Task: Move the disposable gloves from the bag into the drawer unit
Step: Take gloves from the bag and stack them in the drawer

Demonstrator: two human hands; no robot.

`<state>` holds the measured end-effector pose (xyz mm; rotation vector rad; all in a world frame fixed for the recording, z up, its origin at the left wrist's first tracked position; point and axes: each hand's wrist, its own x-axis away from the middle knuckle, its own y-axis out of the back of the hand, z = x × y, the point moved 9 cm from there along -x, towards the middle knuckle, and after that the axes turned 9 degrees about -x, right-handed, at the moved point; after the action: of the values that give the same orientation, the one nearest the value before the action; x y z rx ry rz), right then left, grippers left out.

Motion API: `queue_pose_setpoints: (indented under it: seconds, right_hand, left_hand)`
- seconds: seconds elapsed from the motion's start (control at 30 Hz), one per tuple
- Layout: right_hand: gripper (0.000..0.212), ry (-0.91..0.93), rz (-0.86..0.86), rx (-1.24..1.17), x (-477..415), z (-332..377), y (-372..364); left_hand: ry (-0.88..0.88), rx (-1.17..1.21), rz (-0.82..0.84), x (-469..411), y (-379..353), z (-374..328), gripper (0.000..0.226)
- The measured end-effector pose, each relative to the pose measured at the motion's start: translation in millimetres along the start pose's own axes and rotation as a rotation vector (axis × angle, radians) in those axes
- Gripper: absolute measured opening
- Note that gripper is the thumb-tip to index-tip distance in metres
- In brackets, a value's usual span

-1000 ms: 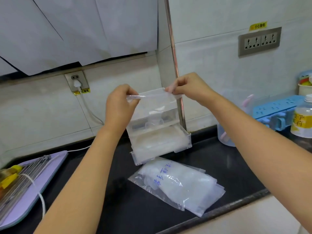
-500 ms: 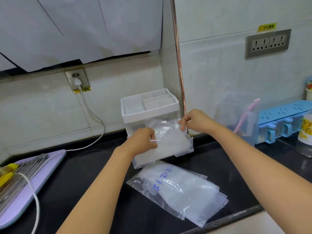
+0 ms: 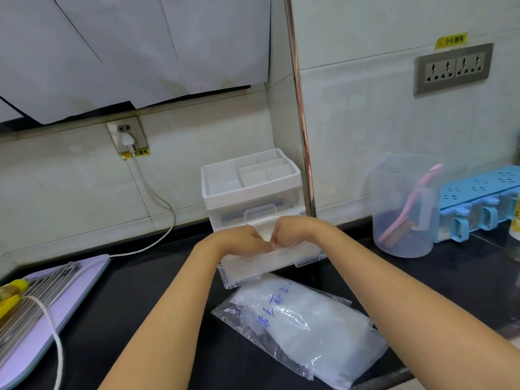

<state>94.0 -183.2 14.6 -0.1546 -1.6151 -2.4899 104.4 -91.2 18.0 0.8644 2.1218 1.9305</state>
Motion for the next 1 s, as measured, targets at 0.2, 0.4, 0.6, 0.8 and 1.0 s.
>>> queue_pose_setpoints:
  seconds: [0.2, 0.4, 0.6, 0.8, 1.0]
  right_hand:
    - [0.035, 0.004, -0.001, -0.016, -0.5, -1.9, 0.6]
    - [0.048, 0.018, 0.037, 0.042, -3.3, -1.2, -5.2]
    - [0.058, -0.064, 0.172, 0.079, -6.1, -8.5, -9.9]
    - [0.061, -0.162, 0.163, 0.188, -16.1, -19.9, -6.2]
    - [0.067, -0.165, 0.162, 0.199, -16.7, -16.5, -2.8]
  left_hand:
    - [0.007, 0.213, -0.323, -5.3, 25.1, -10.0, 0.016]
    - [0.077, -0.165, -0.118, -27.4, -6.8, -12.3, 0.023]
    - [0.15, -0.268, 0.061, -33.2, -14.9, 9.3, 0.04]
    - [0.2, -0.219, 0.049, -35.7, -16.5, 22.2, 0.033]
    - [0.188, -0.079, 0.002, -33.1, -17.1, 19.9, 0.043]
